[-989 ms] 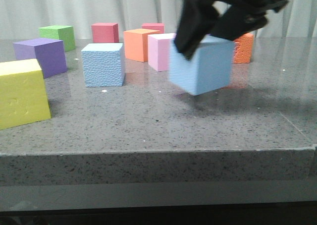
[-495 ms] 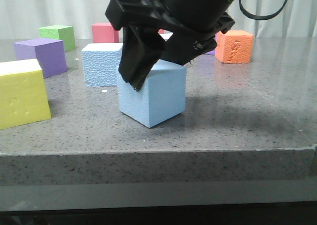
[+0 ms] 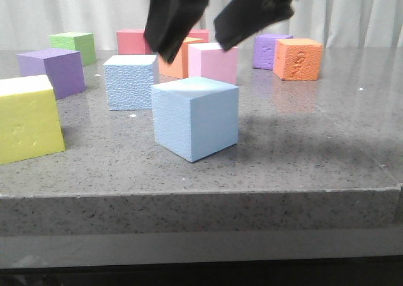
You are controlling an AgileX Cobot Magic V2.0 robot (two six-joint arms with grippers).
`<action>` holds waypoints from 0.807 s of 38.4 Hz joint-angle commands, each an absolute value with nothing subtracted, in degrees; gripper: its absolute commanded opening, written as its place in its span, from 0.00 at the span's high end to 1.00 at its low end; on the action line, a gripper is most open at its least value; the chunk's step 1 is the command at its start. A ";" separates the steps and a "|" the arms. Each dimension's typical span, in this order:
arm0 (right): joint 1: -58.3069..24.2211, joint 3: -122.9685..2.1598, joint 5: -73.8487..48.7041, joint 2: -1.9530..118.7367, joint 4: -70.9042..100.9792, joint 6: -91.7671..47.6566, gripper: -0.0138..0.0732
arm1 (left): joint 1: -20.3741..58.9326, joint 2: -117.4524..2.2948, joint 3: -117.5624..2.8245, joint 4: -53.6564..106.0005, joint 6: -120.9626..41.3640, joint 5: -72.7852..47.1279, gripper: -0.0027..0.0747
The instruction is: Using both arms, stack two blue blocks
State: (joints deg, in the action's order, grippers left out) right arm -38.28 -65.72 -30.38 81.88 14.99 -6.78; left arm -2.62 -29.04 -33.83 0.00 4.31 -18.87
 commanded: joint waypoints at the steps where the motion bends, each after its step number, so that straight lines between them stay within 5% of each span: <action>1: -36.39 -67.81 -28.03 77.20 15.31 -6.92 0.23 | -2.25 -29.61 -35.91 0.00 4.15 -14.71 0.10; 10: -31.78 -67.81 -29.81 72.95 15.25 -6.92 0.76 | -2.25 -29.61 -35.91 0.00 4.15 -14.71 0.10; 15: -27.90 -67.42 -32.11 71.29 15.20 -6.92 0.92 | -2.25 -29.61 -35.91 0.00 4.15 -14.71 0.10; 31: -12.47 -47.34 -31.08 53.16 15.20 -7.11 0.92 | -2.25 -29.83 -35.91 1.03 4.15 -12.89 0.10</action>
State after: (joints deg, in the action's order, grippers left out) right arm -13.85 -50.20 -35.21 57.85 14.99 -6.78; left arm -2.62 -29.04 -33.83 0.37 4.31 -18.67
